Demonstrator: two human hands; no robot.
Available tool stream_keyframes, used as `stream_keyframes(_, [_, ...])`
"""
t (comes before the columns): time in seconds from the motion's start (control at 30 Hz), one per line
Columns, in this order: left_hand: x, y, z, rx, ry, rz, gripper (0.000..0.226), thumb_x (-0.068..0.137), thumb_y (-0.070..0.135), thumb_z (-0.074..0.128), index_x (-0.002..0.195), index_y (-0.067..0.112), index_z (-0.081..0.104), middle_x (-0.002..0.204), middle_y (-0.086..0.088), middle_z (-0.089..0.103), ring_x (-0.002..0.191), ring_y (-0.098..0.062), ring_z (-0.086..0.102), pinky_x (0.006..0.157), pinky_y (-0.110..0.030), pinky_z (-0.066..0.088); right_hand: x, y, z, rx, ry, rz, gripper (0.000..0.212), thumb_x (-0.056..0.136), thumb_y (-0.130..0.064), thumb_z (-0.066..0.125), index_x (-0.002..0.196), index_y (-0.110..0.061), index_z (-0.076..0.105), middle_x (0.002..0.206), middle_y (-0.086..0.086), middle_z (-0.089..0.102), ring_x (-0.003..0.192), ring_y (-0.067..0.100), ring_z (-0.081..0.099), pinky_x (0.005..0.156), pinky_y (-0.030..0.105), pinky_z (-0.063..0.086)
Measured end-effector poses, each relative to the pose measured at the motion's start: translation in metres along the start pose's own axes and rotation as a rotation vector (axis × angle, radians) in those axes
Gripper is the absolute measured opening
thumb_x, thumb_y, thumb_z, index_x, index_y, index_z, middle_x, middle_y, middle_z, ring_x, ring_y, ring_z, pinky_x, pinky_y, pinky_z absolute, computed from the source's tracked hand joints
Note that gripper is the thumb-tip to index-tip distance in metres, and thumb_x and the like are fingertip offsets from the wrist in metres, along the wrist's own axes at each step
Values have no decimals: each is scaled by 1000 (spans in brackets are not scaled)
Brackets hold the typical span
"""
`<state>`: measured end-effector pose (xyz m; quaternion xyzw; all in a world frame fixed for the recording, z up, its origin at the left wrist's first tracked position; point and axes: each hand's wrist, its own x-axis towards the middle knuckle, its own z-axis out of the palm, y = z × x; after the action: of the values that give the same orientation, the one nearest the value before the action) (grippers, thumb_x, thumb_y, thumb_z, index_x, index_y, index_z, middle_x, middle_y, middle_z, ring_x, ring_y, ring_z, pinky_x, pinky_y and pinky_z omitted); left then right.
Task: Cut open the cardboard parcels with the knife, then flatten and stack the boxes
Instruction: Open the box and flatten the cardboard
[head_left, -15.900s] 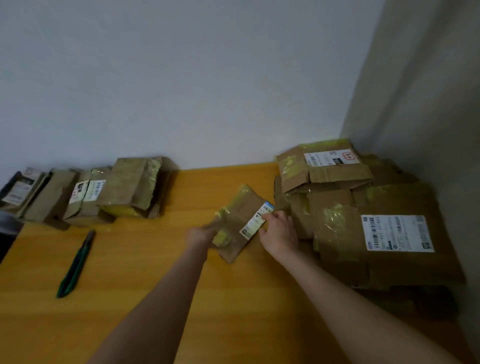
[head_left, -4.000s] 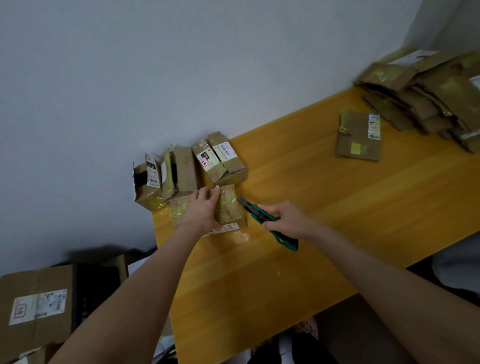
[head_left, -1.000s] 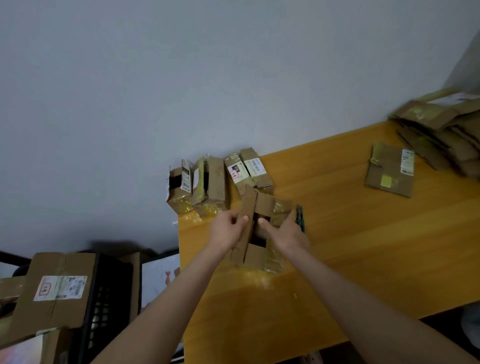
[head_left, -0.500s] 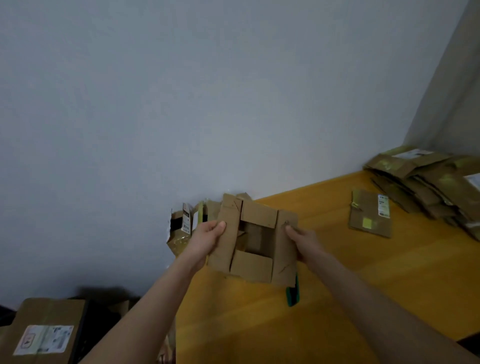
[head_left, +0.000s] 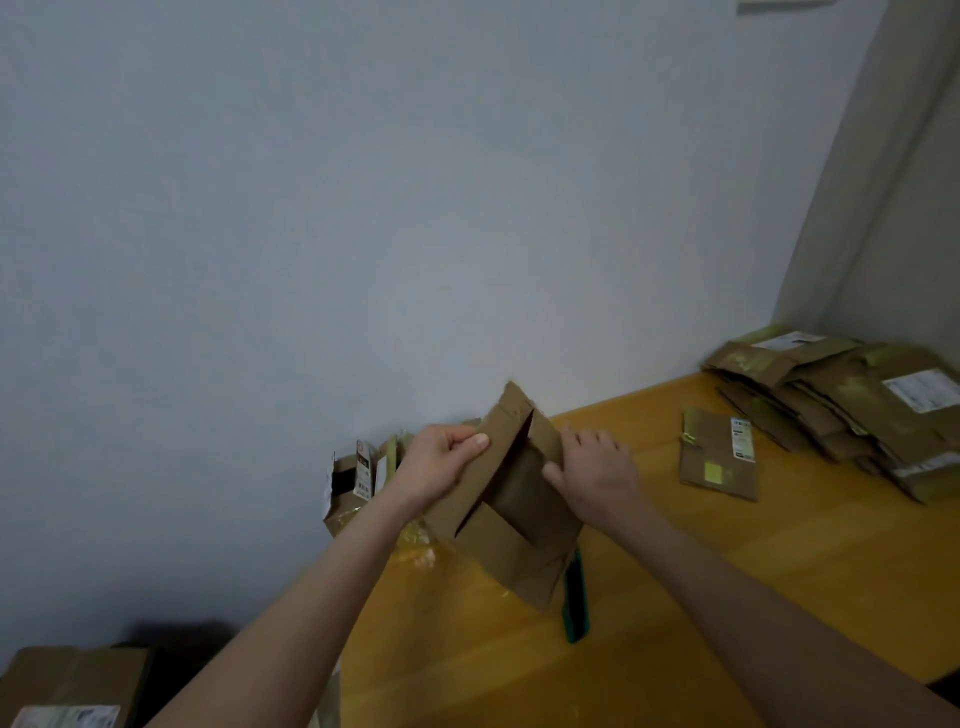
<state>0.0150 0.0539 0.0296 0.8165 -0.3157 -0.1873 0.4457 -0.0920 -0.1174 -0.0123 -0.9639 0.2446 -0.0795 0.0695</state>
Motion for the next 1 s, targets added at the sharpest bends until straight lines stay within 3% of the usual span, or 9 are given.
stream_keyframes(0.07, [3,-4,-8,128,-9,31,25,99,23,53,82,16,69,48,18,53,44,5,47,52,-14,36,-1,6,0,238,-55,7,35,102,-36,33,116,-14,56,94,3,60,88,22,57,70,32,44])
stream_keyframes(0.17, [9,-13,-16,396,-10,51,19,97,34,54,91,29,71,75,14,68,71,0,60,71,-27,50,-1,14,7,481,-92,75,37,102,-40,37,85,-15,59,78,0,58,75,21,57,60,30,39])
stream_keyframes(0.27, [11,-22,-11,614,266,122,29,90,43,62,114,30,69,105,7,72,100,-15,63,83,-34,52,-3,9,14,452,-42,108,36,101,-36,39,79,-15,57,73,0,57,68,19,54,55,28,36])
stream_keyframes(0.37, [6,-33,0,294,567,11,71,83,39,72,144,20,41,137,2,54,126,-19,48,101,-41,45,-5,7,19,423,42,191,33,102,-33,39,78,-16,55,71,0,55,65,17,53,52,27,36])
stream_keyframes(0.53, [0,-65,20,-57,264,-445,111,68,51,81,151,10,19,149,-10,41,134,-32,42,104,-47,43,-10,11,24,509,96,204,36,102,-29,43,71,-12,50,63,0,47,54,13,40,48,24,27])
stream_keyframes(0.7, [2,-62,21,241,305,-414,49,72,45,80,100,12,55,86,1,61,74,-16,59,62,-29,45,-19,11,26,618,61,94,31,99,-23,51,69,-14,49,59,-4,44,53,9,40,46,19,27])
stream_keyframes(0.83, [-7,-59,11,40,139,-277,48,91,17,60,136,9,44,94,8,55,71,-5,52,59,-19,47,-19,20,27,851,49,277,24,98,-20,54,78,-6,55,67,1,49,67,18,49,50,14,36])
stream_keyframes(0.9, [-12,-59,1,-153,47,-266,32,97,11,50,128,3,52,99,-3,61,72,-8,53,61,-18,47,-20,31,31,1006,40,370,16,98,-19,54,91,-5,58,83,8,58,84,26,57,64,26,50])
stream_keyframes(1.0, [-16,-73,-13,-463,-62,-324,24,97,23,53,113,7,63,112,-17,63,94,-23,62,86,-38,51,-24,41,32,1273,20,479,17,98,-14,53,112,-5,58,105,12,59,98,29,57,67,31,53])
